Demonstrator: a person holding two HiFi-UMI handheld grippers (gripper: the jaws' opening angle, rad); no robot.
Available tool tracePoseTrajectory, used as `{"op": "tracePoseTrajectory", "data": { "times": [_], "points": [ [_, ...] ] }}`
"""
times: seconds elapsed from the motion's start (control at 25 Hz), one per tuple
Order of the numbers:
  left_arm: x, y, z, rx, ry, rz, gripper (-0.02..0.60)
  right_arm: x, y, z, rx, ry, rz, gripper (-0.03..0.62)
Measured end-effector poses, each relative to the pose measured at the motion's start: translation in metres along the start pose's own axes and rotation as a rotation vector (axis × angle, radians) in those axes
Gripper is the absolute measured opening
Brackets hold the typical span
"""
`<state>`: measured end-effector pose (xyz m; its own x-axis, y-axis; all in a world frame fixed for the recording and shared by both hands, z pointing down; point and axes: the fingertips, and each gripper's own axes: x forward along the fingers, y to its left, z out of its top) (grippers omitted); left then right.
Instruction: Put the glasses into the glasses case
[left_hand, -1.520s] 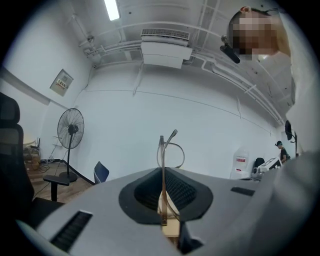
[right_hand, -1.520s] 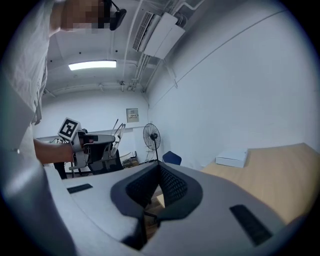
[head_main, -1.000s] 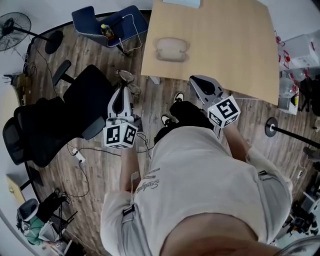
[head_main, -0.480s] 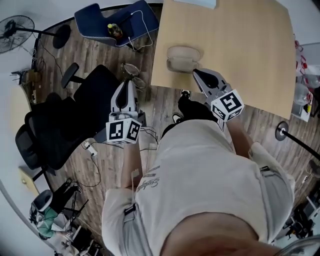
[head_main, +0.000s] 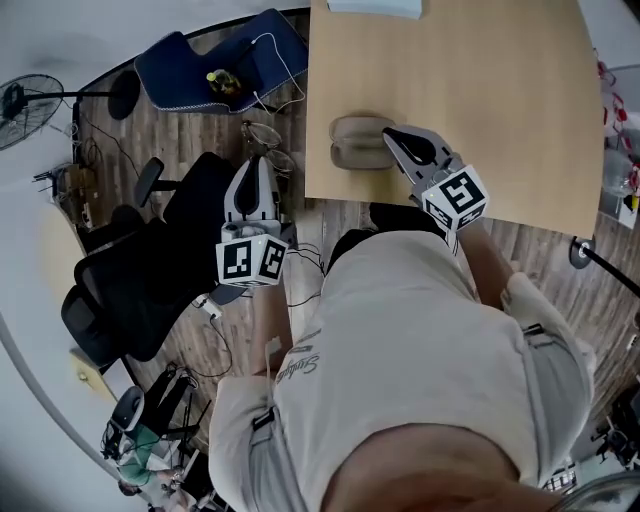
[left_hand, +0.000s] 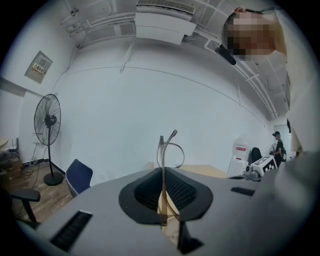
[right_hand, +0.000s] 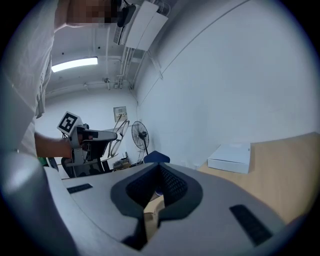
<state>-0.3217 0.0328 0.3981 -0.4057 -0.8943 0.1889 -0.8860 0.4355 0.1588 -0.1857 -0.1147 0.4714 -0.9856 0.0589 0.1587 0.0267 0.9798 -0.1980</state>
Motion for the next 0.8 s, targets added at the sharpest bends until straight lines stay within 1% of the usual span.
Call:
{"op": "tracePoseTrajectory", "data": {
  "times": [0.2, 0.48, 0.8],
  "points": [
    [0.034, -0.018, -0.003, 0.019, 0.035, -0.060, 0.026, -0.008, -0.027, -0.004, 0.034, -0.008, -0.060, -0.006],
    [0.080, -0.052, 0.004, 0.058, 0.061, -0.196, 0.026, -0.030, -0.064, -0.013, 0.052, -0.003, -0.183, -0.006],
    [0.107, -0.074, 0.005, 0.068, 0.081, -0.360, 0.026, -0.048, -0.076, -0.003, 0.052, -0.026, -0.337, -0.006]
  ]
}}
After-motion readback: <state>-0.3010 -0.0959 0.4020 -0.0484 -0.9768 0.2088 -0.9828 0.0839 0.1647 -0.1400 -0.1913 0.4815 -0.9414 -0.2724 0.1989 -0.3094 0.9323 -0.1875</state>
